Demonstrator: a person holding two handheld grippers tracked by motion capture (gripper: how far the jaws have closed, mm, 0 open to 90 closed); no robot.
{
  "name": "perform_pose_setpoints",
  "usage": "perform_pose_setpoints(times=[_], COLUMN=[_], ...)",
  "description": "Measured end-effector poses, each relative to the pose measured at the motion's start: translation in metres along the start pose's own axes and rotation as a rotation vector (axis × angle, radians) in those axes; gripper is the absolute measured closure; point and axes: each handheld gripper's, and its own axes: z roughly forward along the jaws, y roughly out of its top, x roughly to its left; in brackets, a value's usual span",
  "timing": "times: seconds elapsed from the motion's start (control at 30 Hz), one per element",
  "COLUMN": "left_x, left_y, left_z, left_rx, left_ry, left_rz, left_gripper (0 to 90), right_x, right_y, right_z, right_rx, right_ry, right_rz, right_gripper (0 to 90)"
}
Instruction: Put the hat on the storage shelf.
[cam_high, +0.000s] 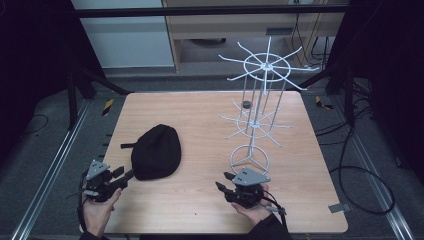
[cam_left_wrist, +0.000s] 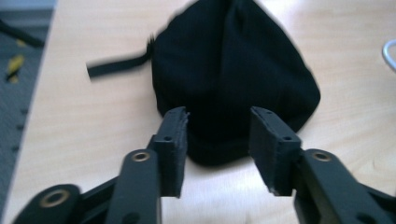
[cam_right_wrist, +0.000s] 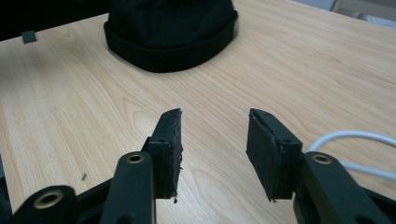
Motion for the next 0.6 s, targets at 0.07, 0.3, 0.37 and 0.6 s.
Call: perform_pose_setpoints(times=[0.07, 0.3, 0.37, 0.6], left_x=[-0.002, -0.009, -0.012, -0.015], left_y=[0.01, 0.039, 0.047, 0.066], left_z=[0.002, 0.026, 0.037, 0.08], left_rx=[-0.015, -0.007, 0.013, 0.121], left_ry=[0.004, 0.019, 0.033, 0.068], left_rz=[0.015, 0.055, 0.079, 0.129], left_gripper=[51.4, 43.6, 42.0, 40.8], right_x=[-0.004, -0.021, -0.029, -0.054], right_y=[-0.004, -0.022, -0.027, -0.041], right_z=[-0.008, -0.04, -0.049, -0.068], right_rx=[-0.005, -0.005, -0.005, 0.002], right_ry=[-0.012, -0.071, -0.095, -0.174], right_rz=[0.011, 0.05, 0.061, 0.11], right_gripper=[53.3, 48.4, 46.7, 44.8])
